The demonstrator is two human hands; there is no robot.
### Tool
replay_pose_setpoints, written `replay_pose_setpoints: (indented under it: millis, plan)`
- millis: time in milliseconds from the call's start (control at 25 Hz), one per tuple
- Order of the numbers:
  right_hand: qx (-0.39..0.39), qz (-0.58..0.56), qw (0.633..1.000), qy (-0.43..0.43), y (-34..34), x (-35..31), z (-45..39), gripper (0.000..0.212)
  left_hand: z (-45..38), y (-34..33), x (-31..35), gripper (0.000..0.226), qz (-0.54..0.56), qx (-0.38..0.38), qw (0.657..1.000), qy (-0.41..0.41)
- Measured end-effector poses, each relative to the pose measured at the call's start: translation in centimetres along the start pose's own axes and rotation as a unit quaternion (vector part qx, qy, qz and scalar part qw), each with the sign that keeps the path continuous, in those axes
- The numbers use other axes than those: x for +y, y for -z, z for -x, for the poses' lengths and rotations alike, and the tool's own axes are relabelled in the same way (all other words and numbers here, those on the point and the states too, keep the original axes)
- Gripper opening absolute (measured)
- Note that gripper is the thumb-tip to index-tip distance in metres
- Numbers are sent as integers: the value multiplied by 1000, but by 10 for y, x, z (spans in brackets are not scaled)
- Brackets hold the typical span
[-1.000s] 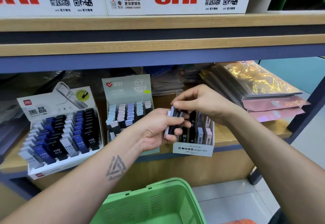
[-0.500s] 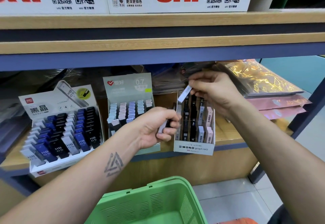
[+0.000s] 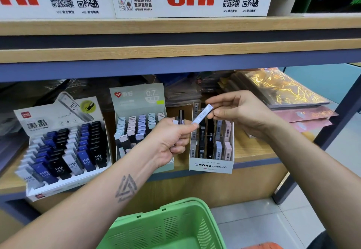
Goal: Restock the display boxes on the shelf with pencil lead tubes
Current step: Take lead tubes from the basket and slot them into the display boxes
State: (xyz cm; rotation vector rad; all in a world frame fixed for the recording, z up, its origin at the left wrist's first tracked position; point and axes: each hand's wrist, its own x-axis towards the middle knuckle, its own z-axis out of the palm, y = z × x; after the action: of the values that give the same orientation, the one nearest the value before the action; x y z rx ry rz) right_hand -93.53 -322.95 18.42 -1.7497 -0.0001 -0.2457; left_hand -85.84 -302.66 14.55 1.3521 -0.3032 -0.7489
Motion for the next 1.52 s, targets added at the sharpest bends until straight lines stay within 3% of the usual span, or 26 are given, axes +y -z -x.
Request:
replay_pose_setpoints:
  millis: [160,560,720,880,1120,1400,1520]
  plan:
    - [-4,41,999,31,4,-1,3,33,0,-3,0,4,-9,-22,1000,1]
    - [33,79,996,-5,8,3,-1,25,-2,-9,-6,10,-28,22,999,-37]
    - [9,79,997,10,11,-2,2,27,-2,-10,-4,17,10,-14,1000,4]
    - [12,119,993,21,9,-2,1,16,0,-9,-5,25,40,-44,997,50]
    - [13,135,991,6,8,-1,0,17,1,-8,-3,22,87,-82,987,107]
    - [28,64,997,-28,6,-3,-1,17,-1,-17,-6,7,-45,11,998,-52]
    - [68,105,992,-18,10,-9,-2,13,-2,-21,-6,12,-43,12,999,-31]
